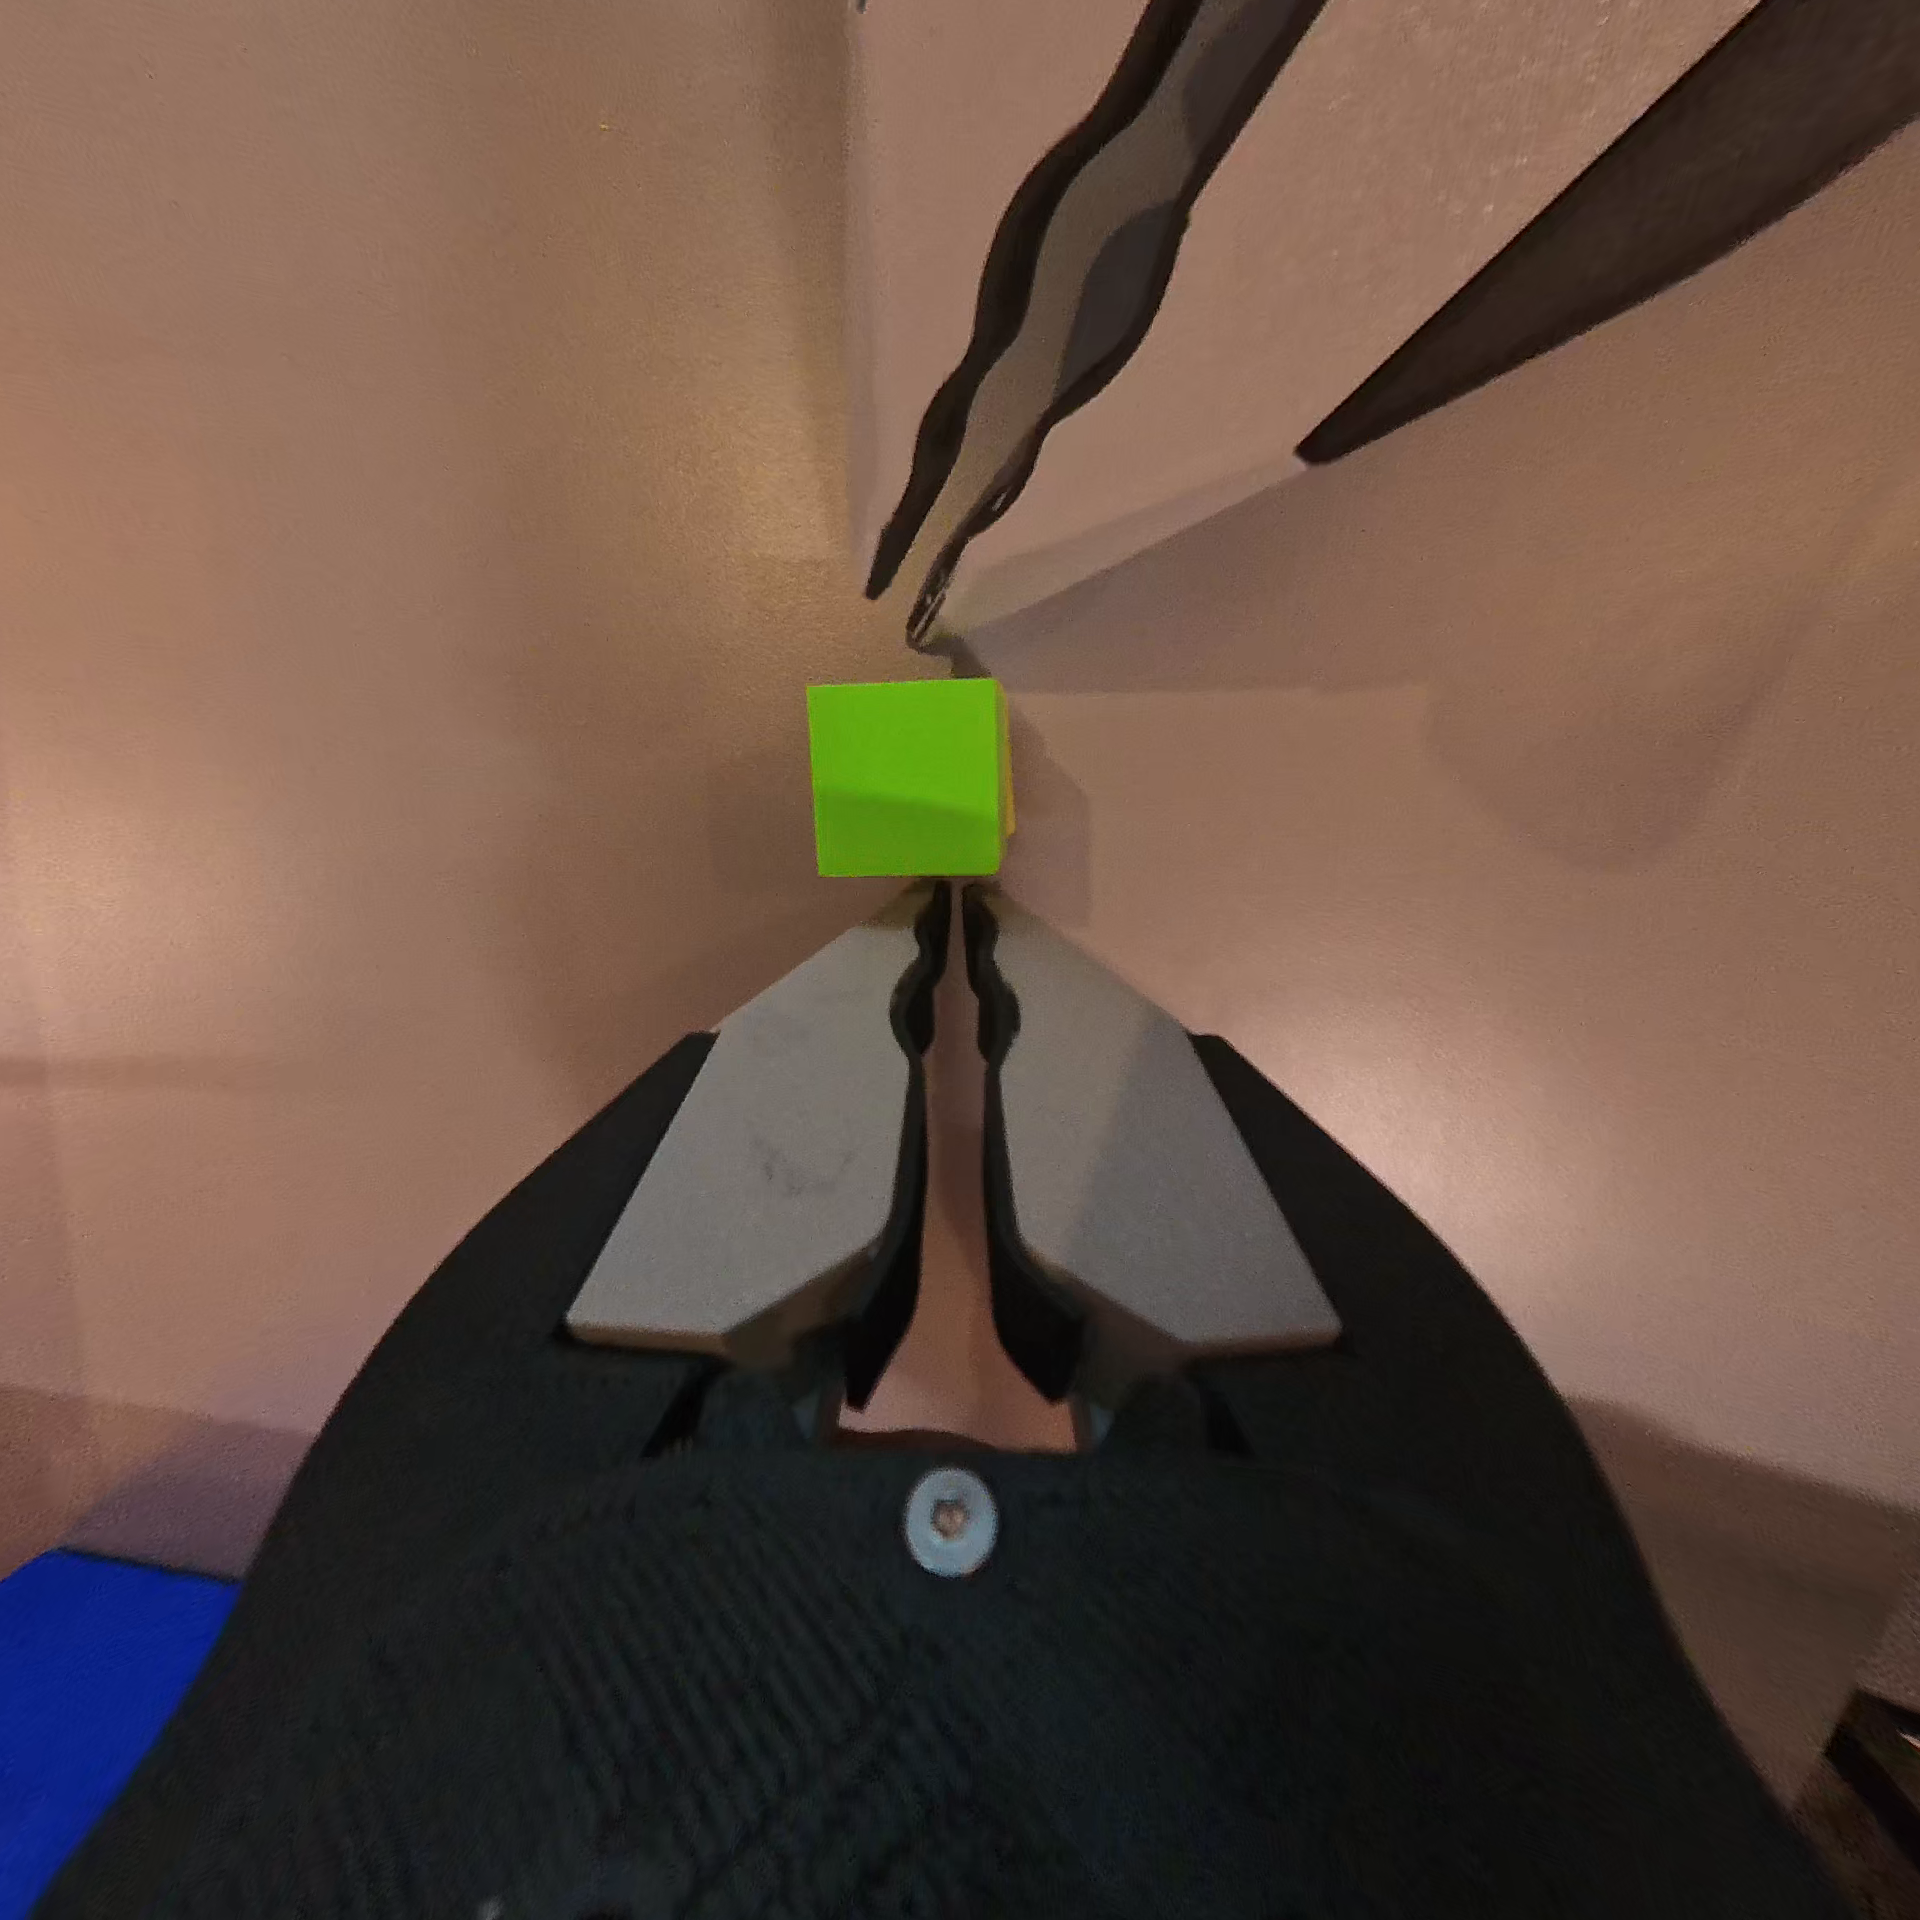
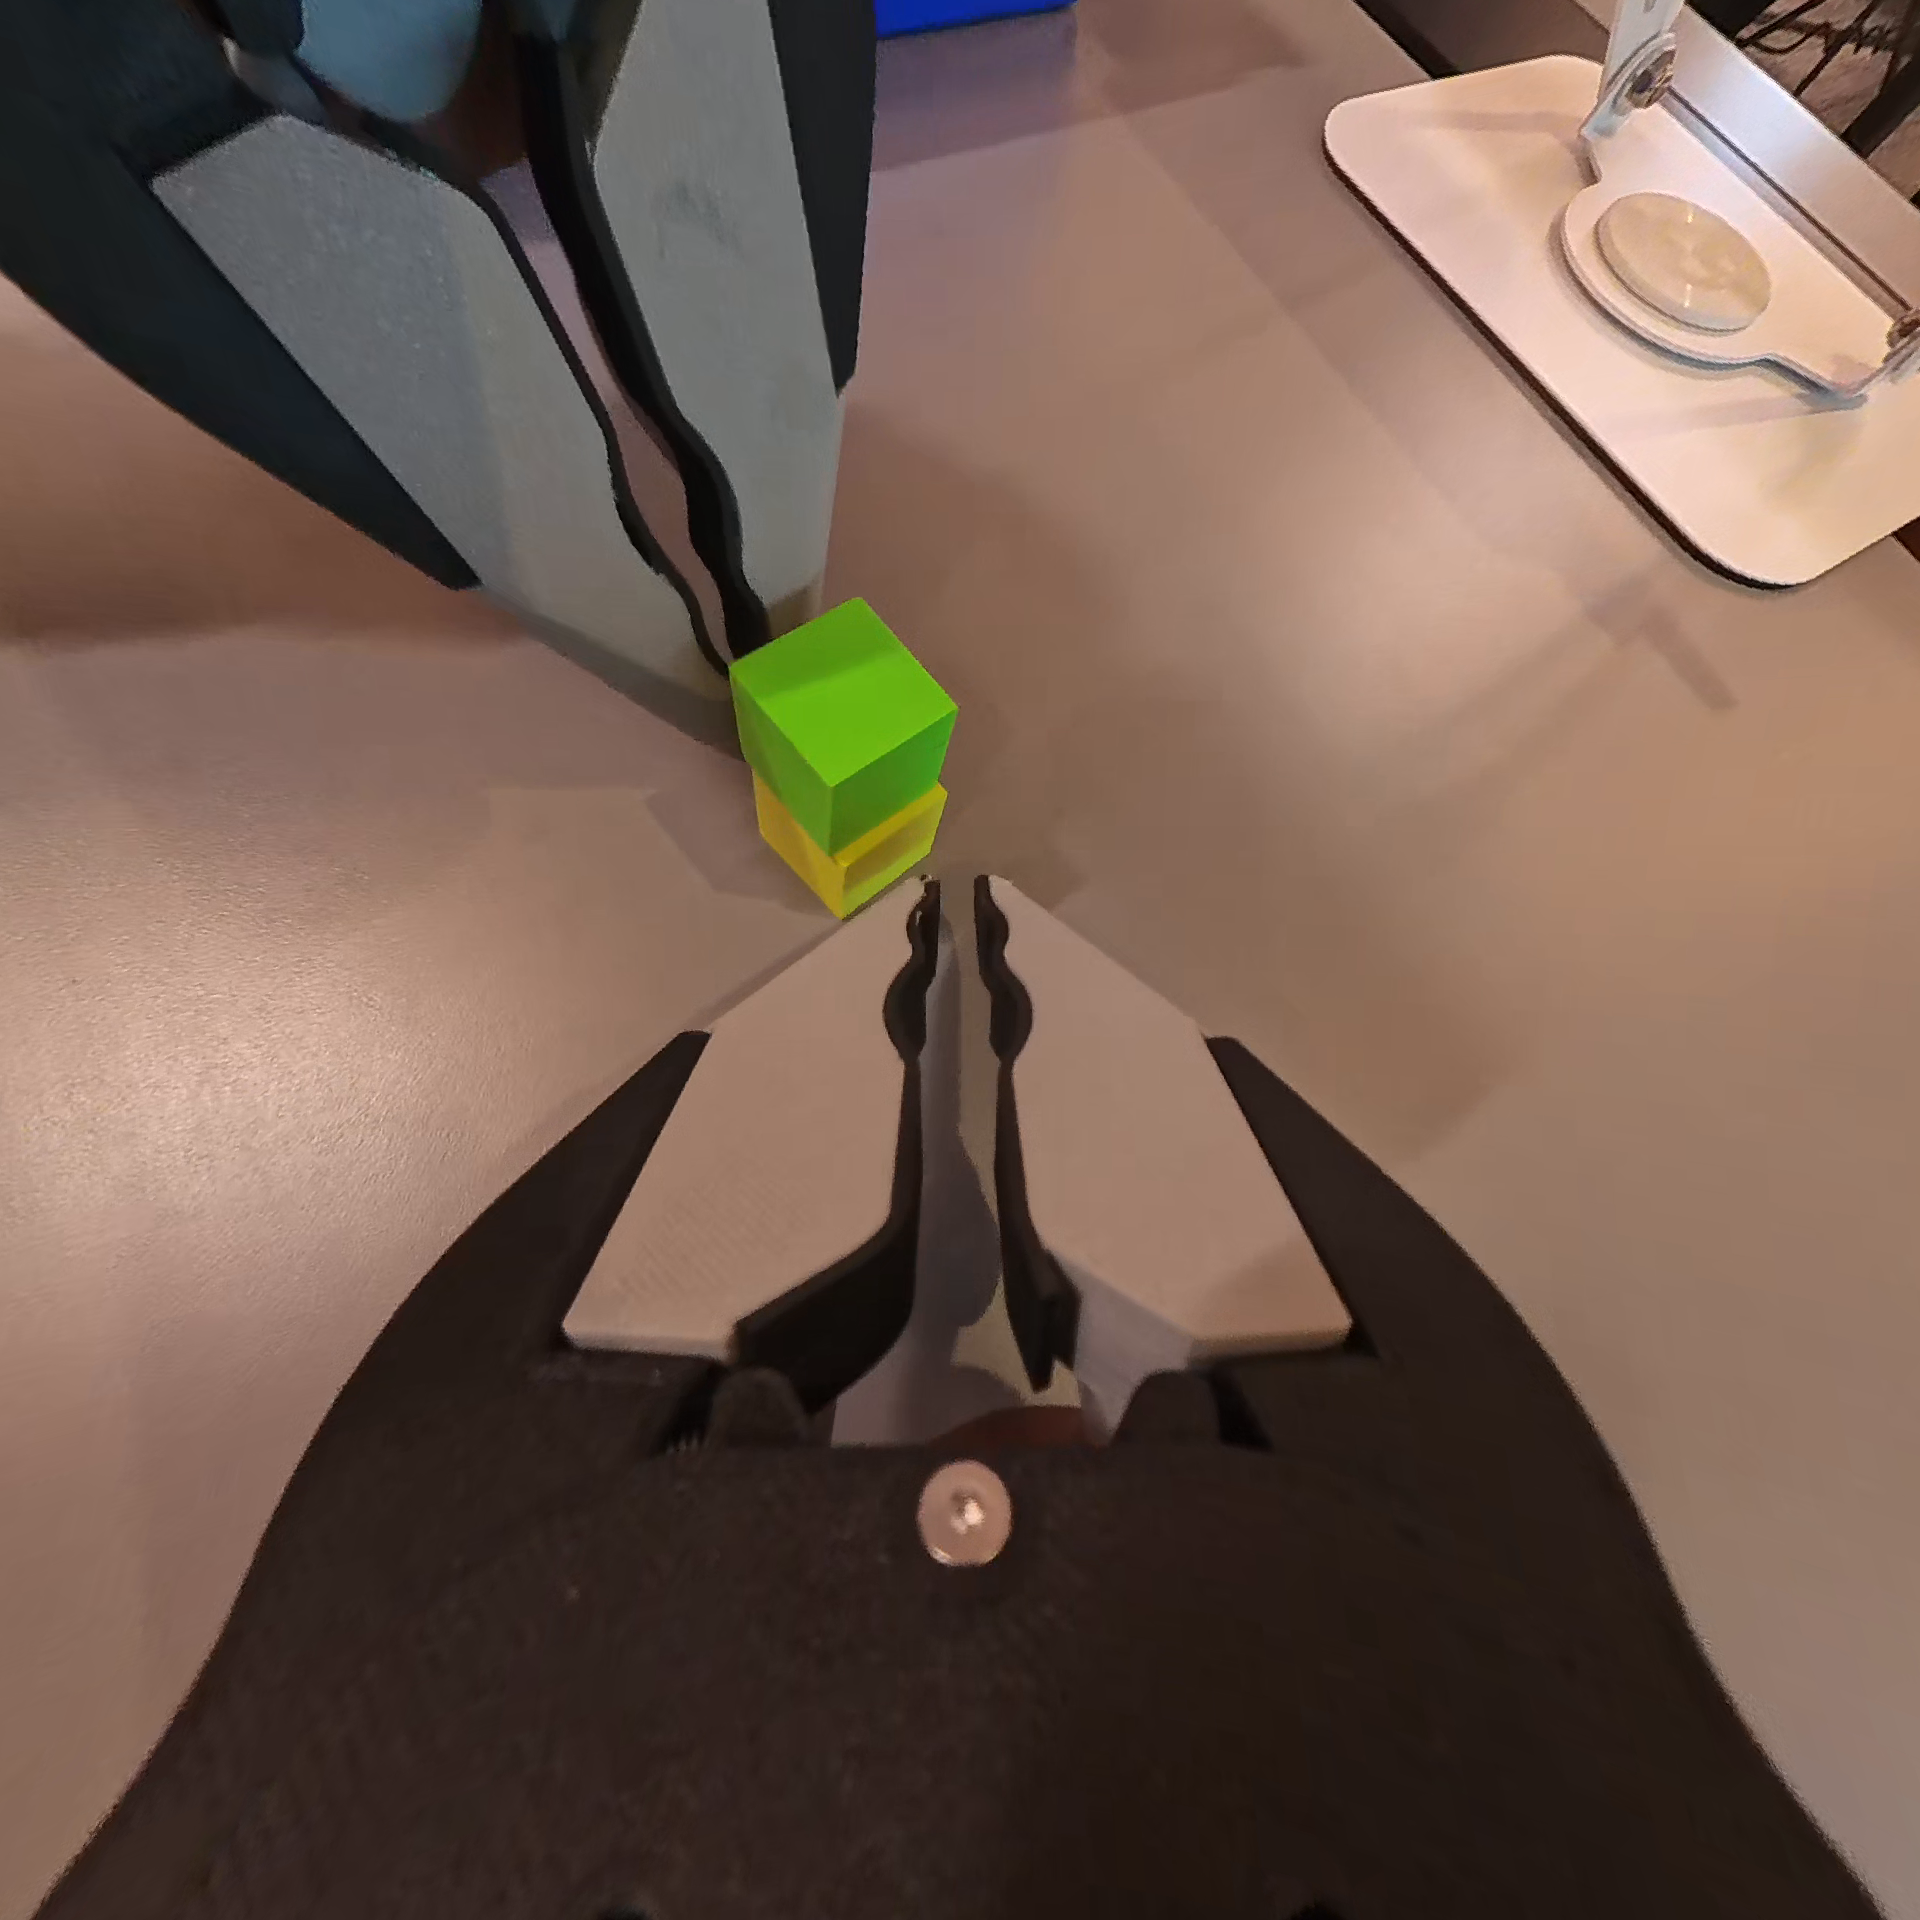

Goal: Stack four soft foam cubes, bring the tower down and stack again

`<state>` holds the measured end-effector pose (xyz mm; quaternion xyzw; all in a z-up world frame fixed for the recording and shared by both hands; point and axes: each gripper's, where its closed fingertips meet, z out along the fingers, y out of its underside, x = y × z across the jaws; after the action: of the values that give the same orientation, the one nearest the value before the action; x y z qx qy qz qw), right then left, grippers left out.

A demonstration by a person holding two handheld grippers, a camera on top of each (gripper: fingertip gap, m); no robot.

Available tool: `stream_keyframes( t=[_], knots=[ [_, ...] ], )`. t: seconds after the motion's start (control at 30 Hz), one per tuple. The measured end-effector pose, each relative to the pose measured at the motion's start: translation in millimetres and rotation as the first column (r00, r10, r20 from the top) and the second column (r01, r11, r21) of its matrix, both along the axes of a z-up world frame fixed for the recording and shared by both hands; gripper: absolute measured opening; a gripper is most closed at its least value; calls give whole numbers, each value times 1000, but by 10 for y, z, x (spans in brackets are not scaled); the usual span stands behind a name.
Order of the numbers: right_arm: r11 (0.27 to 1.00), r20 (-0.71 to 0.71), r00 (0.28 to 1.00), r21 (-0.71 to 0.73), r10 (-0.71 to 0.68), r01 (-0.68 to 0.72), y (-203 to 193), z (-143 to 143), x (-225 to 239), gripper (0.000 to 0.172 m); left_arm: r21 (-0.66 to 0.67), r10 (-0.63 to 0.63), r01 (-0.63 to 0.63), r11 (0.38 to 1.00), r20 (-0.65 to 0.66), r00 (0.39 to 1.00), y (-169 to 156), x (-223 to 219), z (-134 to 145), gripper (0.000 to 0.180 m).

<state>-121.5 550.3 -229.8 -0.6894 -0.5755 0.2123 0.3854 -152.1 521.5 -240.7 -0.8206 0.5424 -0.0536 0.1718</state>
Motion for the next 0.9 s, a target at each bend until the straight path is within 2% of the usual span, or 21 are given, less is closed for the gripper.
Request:
stream_keyframes(
  t=[0.9],
  knots=[
    [999,40,998,-17,49,-48,-107,-84,-68,0,-23,-5,6,1000,10,1000,-16,60,-23,1]
  ],
)
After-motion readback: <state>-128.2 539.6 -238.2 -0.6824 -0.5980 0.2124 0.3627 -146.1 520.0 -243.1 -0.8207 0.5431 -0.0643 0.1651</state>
